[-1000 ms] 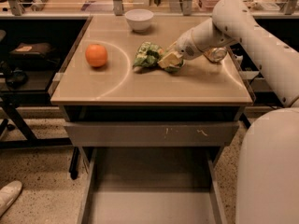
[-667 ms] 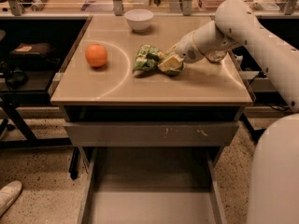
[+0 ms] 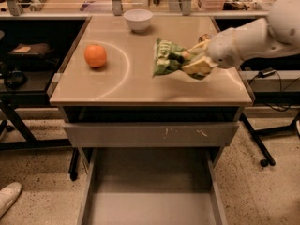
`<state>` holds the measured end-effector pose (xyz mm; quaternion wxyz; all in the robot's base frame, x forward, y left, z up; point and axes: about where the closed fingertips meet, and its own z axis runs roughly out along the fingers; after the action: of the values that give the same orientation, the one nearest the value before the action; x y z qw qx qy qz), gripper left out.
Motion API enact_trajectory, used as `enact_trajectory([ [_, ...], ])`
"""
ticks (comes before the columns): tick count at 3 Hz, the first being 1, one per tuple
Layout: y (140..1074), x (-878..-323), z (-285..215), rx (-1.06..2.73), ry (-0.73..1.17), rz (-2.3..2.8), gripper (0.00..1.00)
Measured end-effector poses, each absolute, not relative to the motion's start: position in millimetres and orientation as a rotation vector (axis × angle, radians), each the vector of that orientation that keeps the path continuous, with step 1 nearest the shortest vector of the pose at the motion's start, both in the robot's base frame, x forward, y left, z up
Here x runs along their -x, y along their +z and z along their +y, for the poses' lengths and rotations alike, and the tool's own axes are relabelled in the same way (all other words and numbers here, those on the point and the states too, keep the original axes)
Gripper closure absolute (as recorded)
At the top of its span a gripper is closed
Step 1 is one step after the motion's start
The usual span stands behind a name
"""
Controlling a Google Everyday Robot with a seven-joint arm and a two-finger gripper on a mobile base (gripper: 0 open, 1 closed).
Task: Place green jalapeno chip bag into middle drawer
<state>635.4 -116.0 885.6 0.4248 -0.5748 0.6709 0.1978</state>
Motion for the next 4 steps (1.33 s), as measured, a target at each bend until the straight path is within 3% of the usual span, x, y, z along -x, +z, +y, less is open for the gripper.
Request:
enact_trajectory([
  [2, 875.7, -509.3, -175.3, 1.473, 0.389, 1.630, 1.00],
  [4, 798.9, -429.3, -180.2, 1.489, 0.460, 1.730, 1.00],
])
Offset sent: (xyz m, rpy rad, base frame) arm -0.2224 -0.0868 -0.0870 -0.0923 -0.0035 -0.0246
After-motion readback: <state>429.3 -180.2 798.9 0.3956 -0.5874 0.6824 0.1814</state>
